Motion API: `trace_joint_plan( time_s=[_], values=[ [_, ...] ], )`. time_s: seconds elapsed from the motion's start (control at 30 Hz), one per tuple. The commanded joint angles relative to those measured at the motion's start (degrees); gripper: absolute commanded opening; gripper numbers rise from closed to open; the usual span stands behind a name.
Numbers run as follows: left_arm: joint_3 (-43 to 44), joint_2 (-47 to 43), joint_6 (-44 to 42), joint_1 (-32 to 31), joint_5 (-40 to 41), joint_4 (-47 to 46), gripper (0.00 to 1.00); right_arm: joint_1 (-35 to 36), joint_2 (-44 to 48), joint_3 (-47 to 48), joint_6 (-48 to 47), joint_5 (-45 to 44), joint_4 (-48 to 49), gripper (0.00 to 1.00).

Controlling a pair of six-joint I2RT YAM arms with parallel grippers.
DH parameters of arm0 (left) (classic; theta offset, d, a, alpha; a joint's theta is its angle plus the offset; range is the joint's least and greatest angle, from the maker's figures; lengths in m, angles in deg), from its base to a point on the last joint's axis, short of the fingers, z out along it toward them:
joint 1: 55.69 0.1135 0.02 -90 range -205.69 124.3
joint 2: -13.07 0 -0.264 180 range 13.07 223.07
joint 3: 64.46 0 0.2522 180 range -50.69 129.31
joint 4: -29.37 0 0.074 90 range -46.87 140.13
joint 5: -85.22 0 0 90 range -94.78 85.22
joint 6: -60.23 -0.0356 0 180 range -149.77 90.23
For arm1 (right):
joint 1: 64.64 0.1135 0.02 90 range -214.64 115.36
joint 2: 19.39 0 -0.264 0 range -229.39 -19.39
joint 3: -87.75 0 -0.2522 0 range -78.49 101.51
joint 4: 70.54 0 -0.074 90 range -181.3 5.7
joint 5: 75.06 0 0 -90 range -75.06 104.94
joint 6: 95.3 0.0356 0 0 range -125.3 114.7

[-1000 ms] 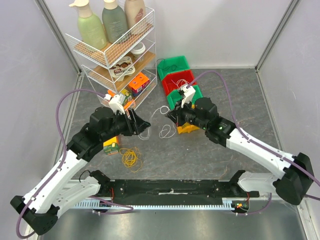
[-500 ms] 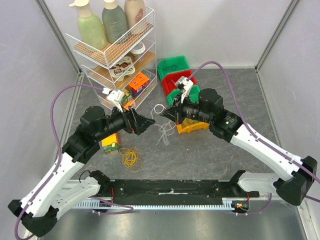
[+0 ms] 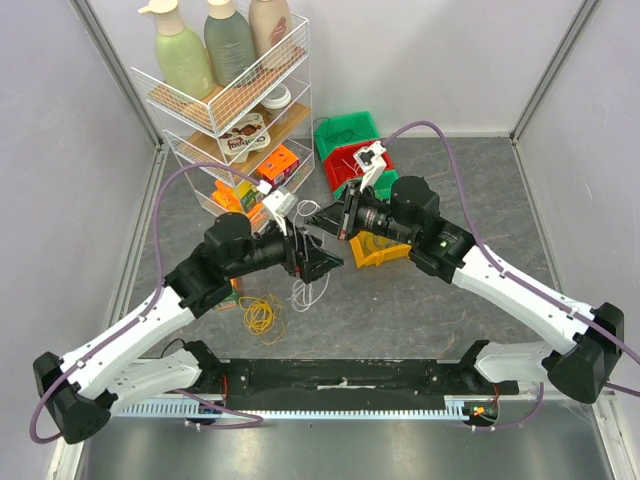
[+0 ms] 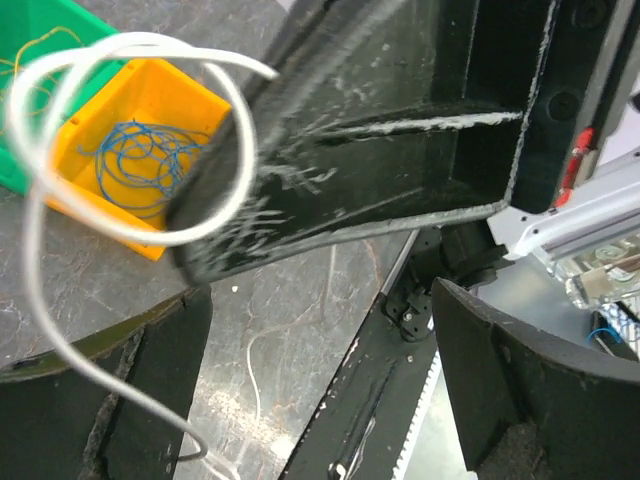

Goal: Untangle the cables

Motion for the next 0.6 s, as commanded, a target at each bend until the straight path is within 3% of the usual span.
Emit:
trace_joint_plan(
  time_s=[0.0,0.1,0.2,0.37,0.43,0.47,0.53,0.57],
  values=[
    [2.5,2.6,-4.5,-4.0,7.2,-2.2,0.95,2.2,-0.5,2.7,4.5,-11.2,-4.6,0.00],
    [4.5,6.1,-4.4,-6.3,16.3,-0.4,0.83,3.9,-0.2,3.0,6.8,-15.3,-6.0,0.00],
    [7.7,10.6,-3.0,-6.5,24.4,3.9,0.64,5.2,0.9,2.4,9.3,-19.0,-6.9,0.00],
    [8.5,12.7,-2.3,-6.5,26.8,4.4,0.30,5.8,2.3,1.2,9.4,-23.7,-8.4,0.04],
    [8.0,11.6,-1.9,-6.4,26.8,4.5,0.13,5.5,2.9,2.0,6.1,-25.3,-11.0,0.17],
    [7.7,11.2,-1.5,-6.5,26.9,4.8,0.05,4.8,3.4,2.0,4.3,-25.3,-11.7,0.35],
    [7.4,10.1,-0.2,-6.4,27.1,6.7,0.02,2.1,4.7,1.5,-0.4,-23.2,-13.3,0.60],
    [7.2,9.7,0.6,-6.3,27.1,8.2,0.02,-1.3,5.4,1.0,-2.2,-21.0,-14.1,0.65]
  ],
)
